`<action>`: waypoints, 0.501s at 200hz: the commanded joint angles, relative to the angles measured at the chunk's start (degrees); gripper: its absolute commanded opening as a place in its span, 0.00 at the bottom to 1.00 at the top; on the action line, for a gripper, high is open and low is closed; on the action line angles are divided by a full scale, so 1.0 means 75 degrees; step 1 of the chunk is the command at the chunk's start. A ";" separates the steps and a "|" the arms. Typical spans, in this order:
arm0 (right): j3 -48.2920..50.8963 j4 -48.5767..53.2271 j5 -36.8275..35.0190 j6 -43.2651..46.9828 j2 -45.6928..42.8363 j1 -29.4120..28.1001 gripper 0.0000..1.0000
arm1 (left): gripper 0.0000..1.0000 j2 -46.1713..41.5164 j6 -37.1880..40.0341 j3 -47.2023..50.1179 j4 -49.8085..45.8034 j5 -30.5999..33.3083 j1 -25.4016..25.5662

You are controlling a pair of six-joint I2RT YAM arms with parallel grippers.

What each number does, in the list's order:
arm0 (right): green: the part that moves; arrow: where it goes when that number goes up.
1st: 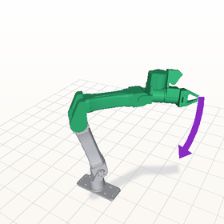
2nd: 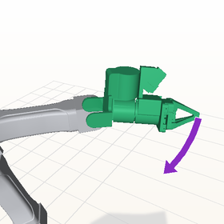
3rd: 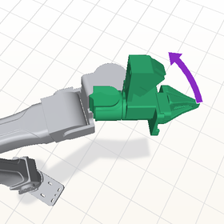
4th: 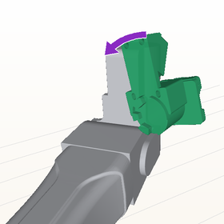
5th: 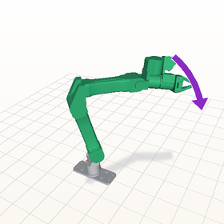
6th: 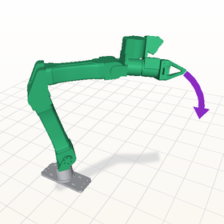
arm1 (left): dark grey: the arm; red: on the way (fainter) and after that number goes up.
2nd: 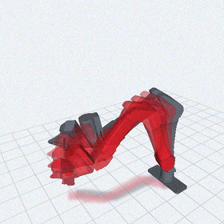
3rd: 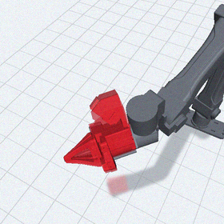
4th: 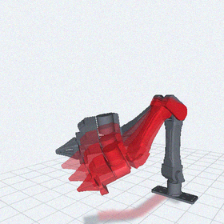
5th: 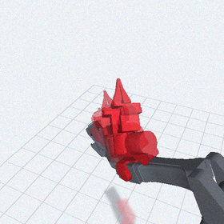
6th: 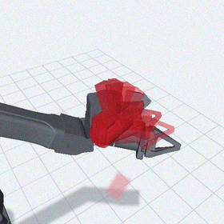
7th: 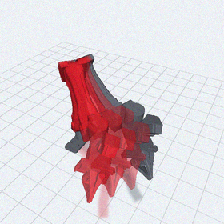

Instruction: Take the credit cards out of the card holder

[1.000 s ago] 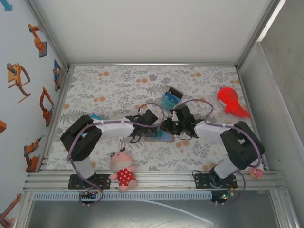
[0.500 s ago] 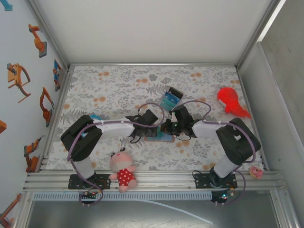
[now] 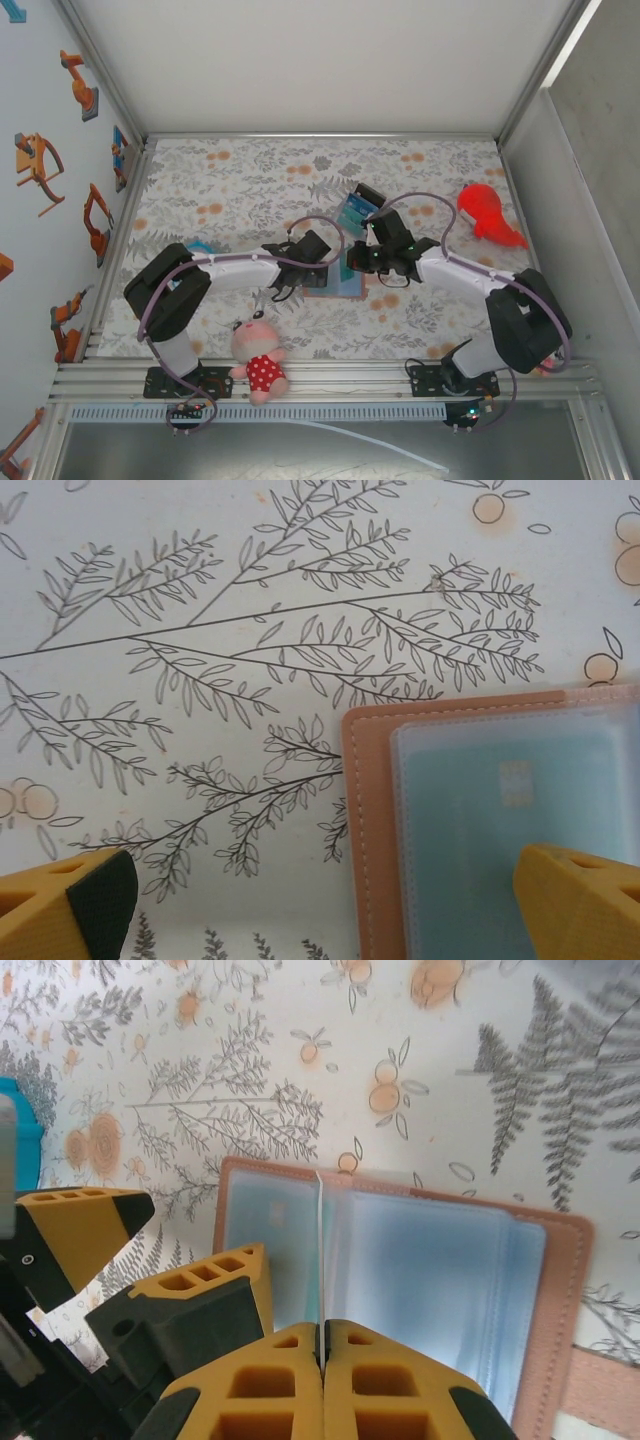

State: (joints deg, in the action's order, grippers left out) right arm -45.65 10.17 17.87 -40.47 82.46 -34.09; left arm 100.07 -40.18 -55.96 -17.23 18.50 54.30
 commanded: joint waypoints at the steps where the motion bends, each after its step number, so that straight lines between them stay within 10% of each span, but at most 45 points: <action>1: -0.0564 0.0999 -0.0696 0.0889 -0.0350 0.0090 0.00 | 0.97 -0.0394 0.0162 0.0035 -0.0215 0.0268 -0.0089; 100: -0.3343 0.2663 -0.2163 0.4629 0.0561 0.0355 0.00 | 0.97 -0.1848 0.0222 0.0393 -0.0433 0.1077 -0.0407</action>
State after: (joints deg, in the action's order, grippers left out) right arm -66.72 26.81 5.19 -16.62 83.74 -31.99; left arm 89.01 -39.53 -54.43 -18.11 23.51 52.12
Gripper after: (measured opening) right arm 0.041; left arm 0.968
